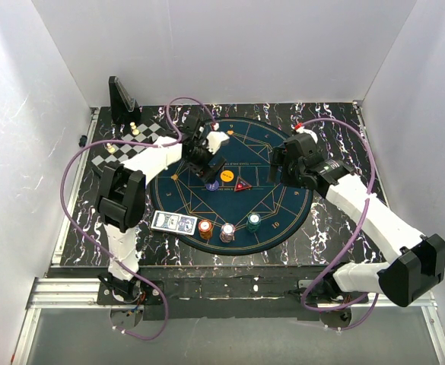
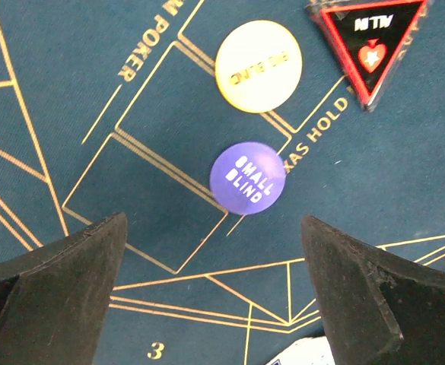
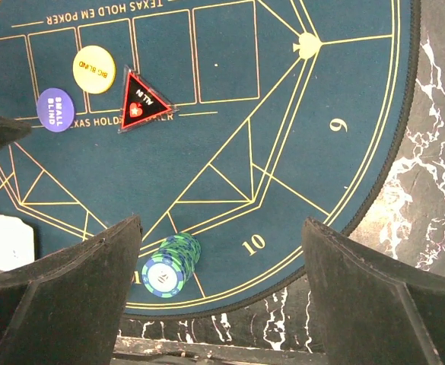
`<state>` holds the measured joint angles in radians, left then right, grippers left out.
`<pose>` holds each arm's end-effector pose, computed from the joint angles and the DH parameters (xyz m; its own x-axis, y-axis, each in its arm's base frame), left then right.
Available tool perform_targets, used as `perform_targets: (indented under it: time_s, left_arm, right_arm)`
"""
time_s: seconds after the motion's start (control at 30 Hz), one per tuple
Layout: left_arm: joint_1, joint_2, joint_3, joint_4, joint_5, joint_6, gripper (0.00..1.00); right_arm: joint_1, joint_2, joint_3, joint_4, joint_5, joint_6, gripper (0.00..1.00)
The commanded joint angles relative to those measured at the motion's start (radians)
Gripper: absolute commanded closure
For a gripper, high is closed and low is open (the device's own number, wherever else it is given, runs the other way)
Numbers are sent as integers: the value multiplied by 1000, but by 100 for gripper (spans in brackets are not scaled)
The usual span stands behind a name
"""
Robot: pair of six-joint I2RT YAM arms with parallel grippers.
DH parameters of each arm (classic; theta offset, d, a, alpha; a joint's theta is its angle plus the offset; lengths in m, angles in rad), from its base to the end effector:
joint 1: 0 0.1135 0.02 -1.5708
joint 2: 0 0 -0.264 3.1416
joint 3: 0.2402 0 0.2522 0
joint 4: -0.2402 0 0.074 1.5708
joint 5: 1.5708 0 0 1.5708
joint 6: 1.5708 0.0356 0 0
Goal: Distribute texas hold em gaming equipment
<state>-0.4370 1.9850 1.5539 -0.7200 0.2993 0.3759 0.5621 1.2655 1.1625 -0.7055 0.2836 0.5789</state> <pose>0.3742 -0.1864 0.2087 -0.5812 0.6587 -0.4779 0.7812 0.6161 -0.1009 0.2297 0.1329 0.3215 -0.7027 0.1781 -0.6888 0.0434 0.9771 0.2084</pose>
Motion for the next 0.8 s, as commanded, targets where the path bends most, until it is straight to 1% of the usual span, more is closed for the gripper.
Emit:
perform_targets:
  time_s: [0.0, 0.13, 0.43, 0.47, 0.77]
  left_arm:
    - [-43, 0, 8, 59, -28, 44, 2]
    - [-71, 24, 6, 68, -40, 55, 2]
    - [-95, 67, 9, 82, -43, 61, 2]
    - [-97, 69, 11, 83, -43, 63, 0]
    - [-108, 113, 55, 103, -58, 66, 0]
  right_arm:
    - [-13, -40, -6, 18, 2, 27, 8]
    - [-34, -83, -30, 14, -3, 29, 8]
    - [-67, -193, -98, 11, -7, 24, 8]
    - [-71, -201, -104, 12, -15, 21, 8]
    - [-88, -239, -132, 9, -30, 4, 8]
